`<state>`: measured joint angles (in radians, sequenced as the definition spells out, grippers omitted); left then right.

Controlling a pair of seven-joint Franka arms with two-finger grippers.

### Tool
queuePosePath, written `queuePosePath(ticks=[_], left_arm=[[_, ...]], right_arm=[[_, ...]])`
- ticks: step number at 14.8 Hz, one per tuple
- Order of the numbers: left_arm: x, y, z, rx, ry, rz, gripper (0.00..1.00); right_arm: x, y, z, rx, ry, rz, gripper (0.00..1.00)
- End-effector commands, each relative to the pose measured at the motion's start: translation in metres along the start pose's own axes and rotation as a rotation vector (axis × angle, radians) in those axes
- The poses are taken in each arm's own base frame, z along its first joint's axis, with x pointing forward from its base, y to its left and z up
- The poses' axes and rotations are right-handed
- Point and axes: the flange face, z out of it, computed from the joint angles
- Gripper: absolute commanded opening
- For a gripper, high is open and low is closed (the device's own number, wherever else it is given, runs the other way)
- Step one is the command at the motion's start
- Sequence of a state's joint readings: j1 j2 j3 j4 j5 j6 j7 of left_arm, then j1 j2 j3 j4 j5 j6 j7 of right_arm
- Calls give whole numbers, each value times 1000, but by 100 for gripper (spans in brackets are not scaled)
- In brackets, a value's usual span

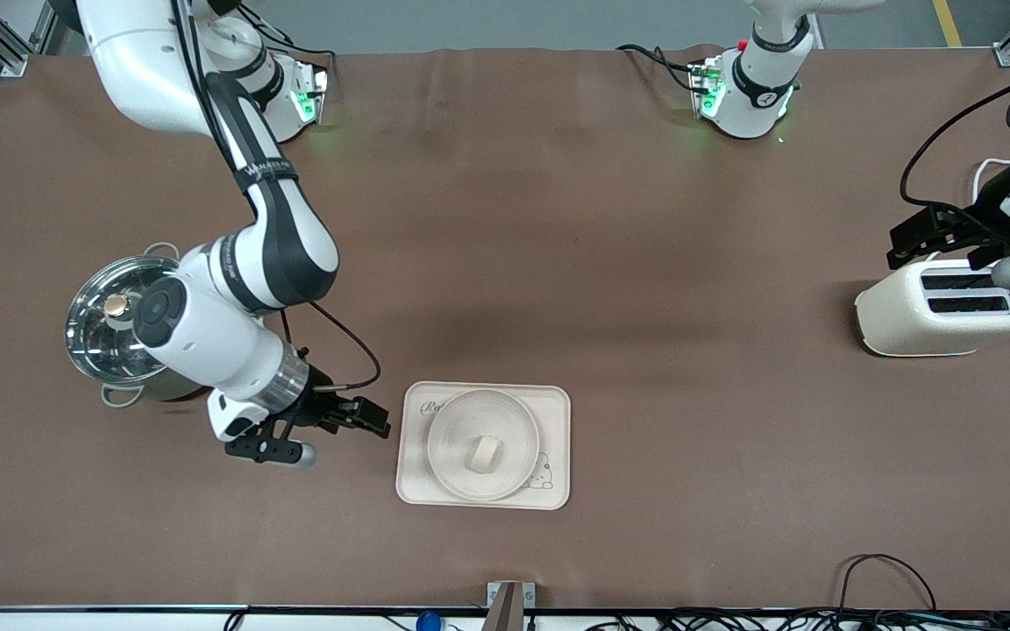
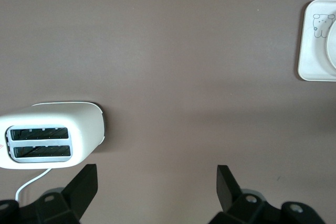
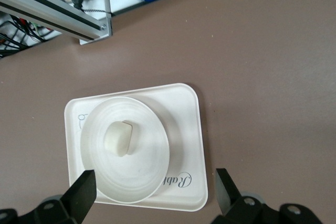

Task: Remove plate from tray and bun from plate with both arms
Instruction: 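Reach the right gripper down to the white plate rim on the tray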

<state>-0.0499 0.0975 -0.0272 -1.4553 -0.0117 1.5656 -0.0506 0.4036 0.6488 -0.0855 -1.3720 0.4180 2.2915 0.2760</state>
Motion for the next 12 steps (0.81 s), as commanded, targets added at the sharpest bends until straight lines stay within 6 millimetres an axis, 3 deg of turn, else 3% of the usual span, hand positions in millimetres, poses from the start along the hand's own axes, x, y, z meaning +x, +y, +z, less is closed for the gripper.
queuePosePath(ticks=[1,3,5,6,9,12], left_arm=[[-2,-1,-4,10,-3,15,100],[-2,-1,-3,11,-6,15,100],[-2,-2,-3,12,-6,15,100],[-2,-1,-3,11,-6,15,100],[-2,-1,-3,11,-6,15,100],[-2,-1,-3,11,-6,15,100]], right_arm=[[-9,-13,18,18,-25,-20,100],[-14,-13,46,13,-24,-21,96],[-33,-25,95,30,-9,-40,92],[-37,-27,110,39,23,-45,90],[-40,-19,134,34,19,-41,76],[-39,-12,150,27,10,-38,75]])
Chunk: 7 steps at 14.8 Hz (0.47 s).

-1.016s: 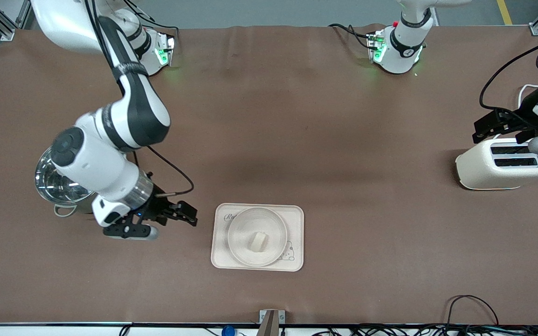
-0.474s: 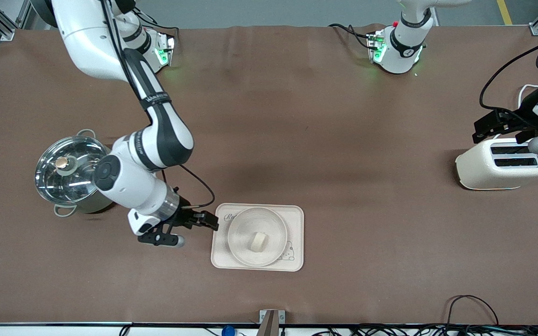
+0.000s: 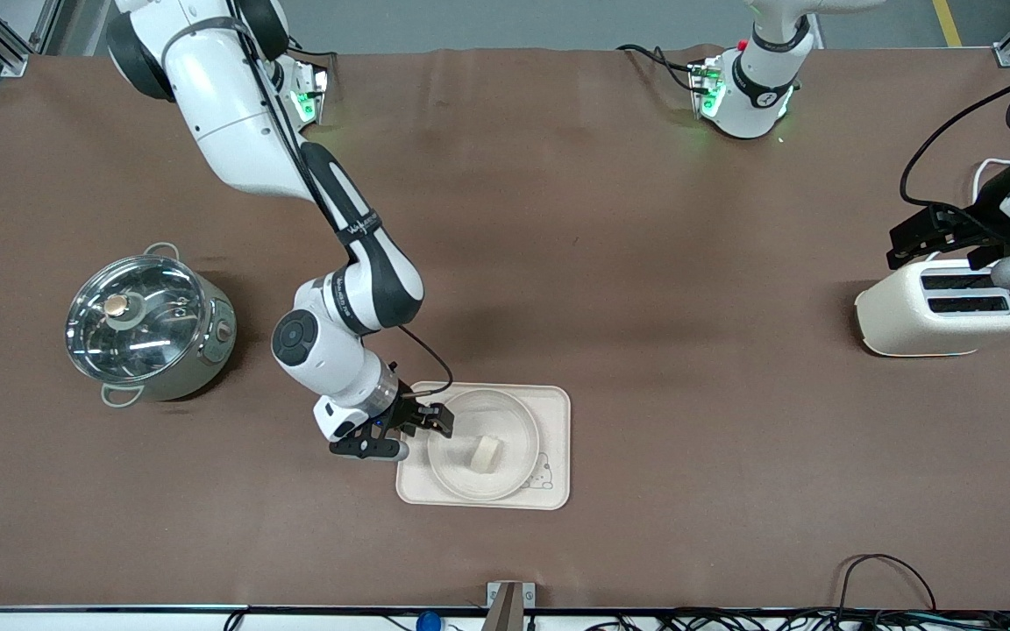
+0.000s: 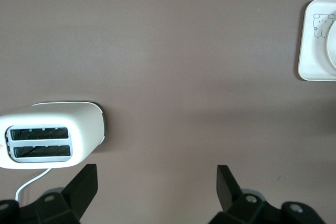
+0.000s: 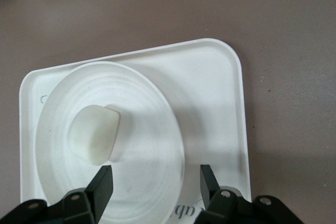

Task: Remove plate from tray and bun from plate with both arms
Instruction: 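Close the right gripper on the plate rim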

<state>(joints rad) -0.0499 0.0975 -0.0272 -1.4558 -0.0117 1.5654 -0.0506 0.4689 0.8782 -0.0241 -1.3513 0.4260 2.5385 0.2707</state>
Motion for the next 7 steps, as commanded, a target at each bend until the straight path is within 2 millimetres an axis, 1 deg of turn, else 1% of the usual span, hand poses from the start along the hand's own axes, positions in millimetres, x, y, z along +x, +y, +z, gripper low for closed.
queuePosePath(ticks=[1,4,5,7], left_arm=[[-2,-2,-3,12,-5,15,100],[-2,-1,-3,11,-6,15,100],[-2,-1,-3,11,-6,15,100],[-2,-1,-3,11,-6,15,100]], right_arm=[[9,2,6,22,-2,2,74],[8,12,18,13,-12,14,71],[8,16,21,8,-21,16,67],[8,19,23,5,-26,20,61]])
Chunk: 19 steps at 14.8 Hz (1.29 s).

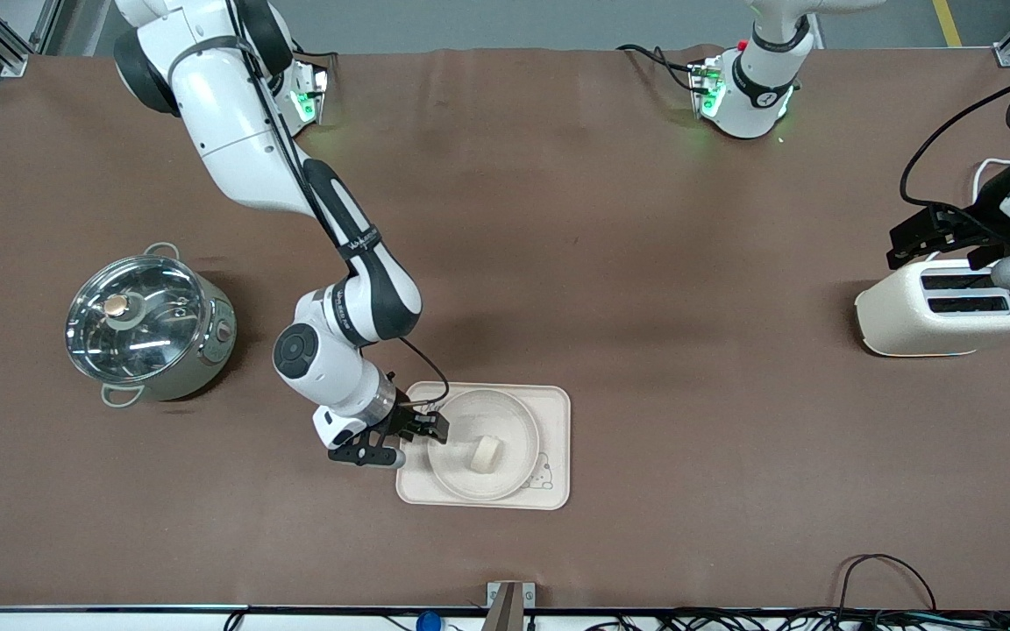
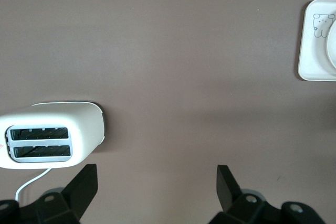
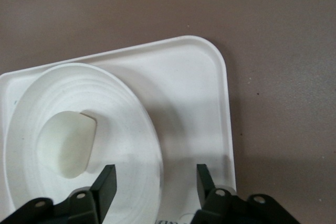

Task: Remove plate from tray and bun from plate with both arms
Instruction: 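Close the right gripper on the plate rim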

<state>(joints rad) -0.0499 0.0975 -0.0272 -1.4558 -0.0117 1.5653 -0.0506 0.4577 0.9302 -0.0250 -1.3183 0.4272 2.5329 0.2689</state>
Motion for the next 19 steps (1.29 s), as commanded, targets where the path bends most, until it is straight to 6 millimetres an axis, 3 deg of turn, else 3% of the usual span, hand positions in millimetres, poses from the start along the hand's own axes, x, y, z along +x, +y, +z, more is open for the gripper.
queuePosePath(ticks=[1,5,8,14,18,19], left_arm=[[-2,-1,-3,11,-6,15,100],[-2,-1,-3,11,-6,15,100],[-2,-1,-3,11,-6,15,100],[-2,0,-3,11,-6,16,100],[-2,-2,-3,12,-5,15,100],[-2,0,-3,11,-6,16,100]], right_arm=[[6,5,3,19,-13,10,58],[2,6,11,17,-25,12,40],[-1,3,12,19,-26,6,33],[-5,-5,14,23,-30,-2,4],[-5,-6,11,25,-29,2,1],[-1,-13,-1,34,-16,-3,1]])
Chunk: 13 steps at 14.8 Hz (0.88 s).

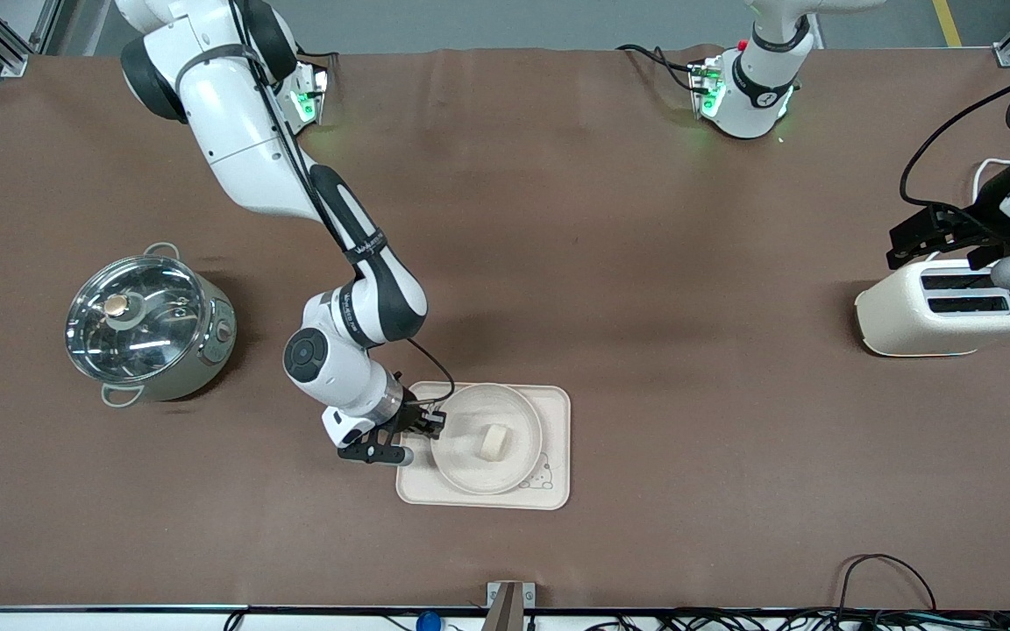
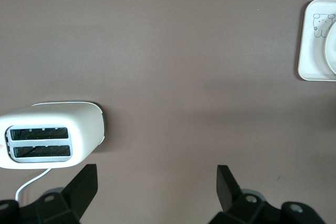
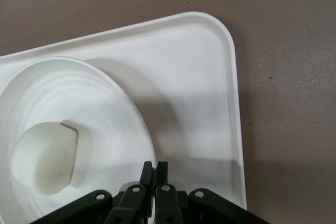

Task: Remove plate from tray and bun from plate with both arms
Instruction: 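Close the right gripper on the plate rim, then lift the plate off the tray and set it beside the tray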

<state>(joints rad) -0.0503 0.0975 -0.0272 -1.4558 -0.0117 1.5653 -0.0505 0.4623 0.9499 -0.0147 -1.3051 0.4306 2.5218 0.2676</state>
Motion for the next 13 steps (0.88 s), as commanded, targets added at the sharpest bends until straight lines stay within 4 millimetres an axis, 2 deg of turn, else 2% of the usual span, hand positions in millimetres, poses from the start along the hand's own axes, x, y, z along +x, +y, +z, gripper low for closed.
queuePosePath(ticks=[1,3,4,6,8,10,13], left_arm=[[-2,-1,-3,12,-5,16,100],[-2,-1,-3,11,-6,16,100],[-2,-1,-3,12,-5,16,100],[-2,-1,-3,12,-5,16,100],[-2,-1,-3,12,-5,16,100],[-2,-1,-3,12,-5,16,100],[-2,-1,-3,11,-6,16,100]], right_arm=[[10,-12,-30,37,10,3,1],[17,-17,-60,44,-23,8,1],[18,-26,-78,54,-12,6,1],[14,-34,-101,53,-55,2,0],[-4,-35,-109,27,-149,-14,0],[-23,-33,-121,16,-173,-18,0],[-62,-27,-108,-14,-242,-32,0]])
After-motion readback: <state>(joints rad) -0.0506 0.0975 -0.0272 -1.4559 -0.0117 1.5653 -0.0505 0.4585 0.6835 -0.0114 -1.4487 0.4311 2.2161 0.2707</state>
